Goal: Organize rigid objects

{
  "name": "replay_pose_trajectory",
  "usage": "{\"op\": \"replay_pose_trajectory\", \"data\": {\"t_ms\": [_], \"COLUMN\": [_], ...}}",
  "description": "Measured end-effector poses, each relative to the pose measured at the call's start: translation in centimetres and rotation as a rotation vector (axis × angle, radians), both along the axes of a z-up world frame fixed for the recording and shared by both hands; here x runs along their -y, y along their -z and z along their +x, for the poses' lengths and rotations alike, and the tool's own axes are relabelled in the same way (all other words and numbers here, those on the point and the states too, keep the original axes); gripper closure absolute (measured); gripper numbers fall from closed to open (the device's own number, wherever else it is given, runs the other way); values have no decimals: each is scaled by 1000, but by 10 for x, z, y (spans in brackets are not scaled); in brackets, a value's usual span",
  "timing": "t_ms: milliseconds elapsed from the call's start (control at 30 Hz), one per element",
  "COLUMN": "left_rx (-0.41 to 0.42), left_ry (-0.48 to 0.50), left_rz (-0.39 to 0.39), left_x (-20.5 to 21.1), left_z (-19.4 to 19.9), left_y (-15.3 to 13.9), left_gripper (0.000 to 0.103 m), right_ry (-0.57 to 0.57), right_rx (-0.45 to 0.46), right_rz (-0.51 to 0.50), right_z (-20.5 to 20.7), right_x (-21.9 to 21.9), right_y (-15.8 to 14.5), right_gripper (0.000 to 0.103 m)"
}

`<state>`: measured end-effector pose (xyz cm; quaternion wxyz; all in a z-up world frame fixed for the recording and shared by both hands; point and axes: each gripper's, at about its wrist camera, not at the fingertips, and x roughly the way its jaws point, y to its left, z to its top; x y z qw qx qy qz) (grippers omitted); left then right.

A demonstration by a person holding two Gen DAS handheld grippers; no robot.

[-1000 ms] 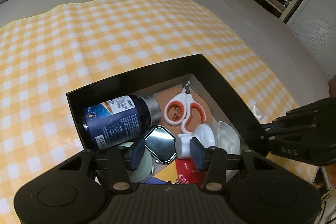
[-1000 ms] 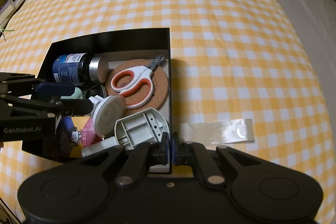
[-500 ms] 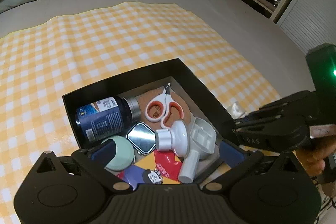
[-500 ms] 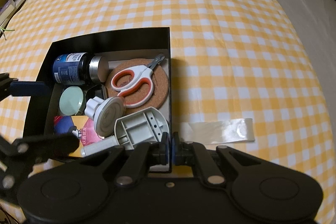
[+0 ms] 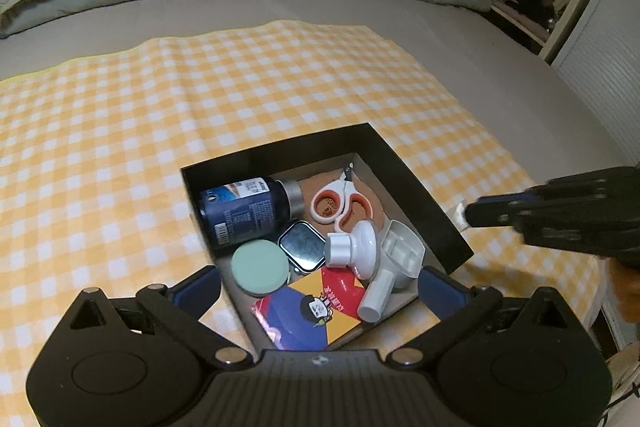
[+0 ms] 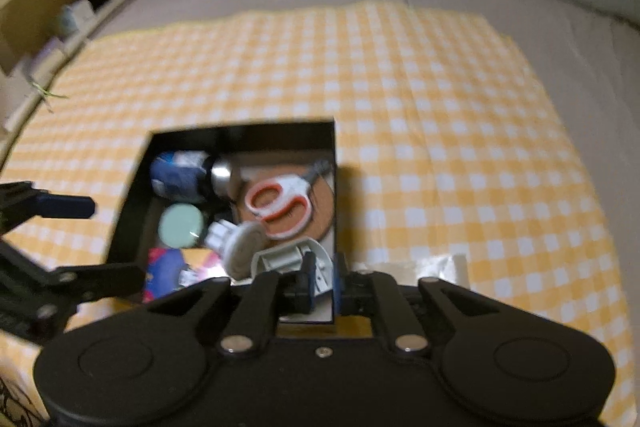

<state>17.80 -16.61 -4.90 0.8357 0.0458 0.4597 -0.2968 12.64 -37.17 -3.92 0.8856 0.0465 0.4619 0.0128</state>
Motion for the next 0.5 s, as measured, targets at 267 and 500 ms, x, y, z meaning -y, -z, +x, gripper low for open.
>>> {"op": "replay_pose_trajectory", "data": {"t_ms": [267,500], "left_rx": [78,162], "left_ry": [-59,-137], "left_rz": [7,-43], "left_x": [-24,-47], "left_z": [-28,-60], "left_y": [-25,-51], "left_gripper": [0,0], "right_ry": [-19,0], "right_rx": [194,284], "right_rz": [-18,-77], "right_z": [-56,-94], "right_x": [-6,-14], "right_y": [-49,-54], "right_gripper": [53,33]}}
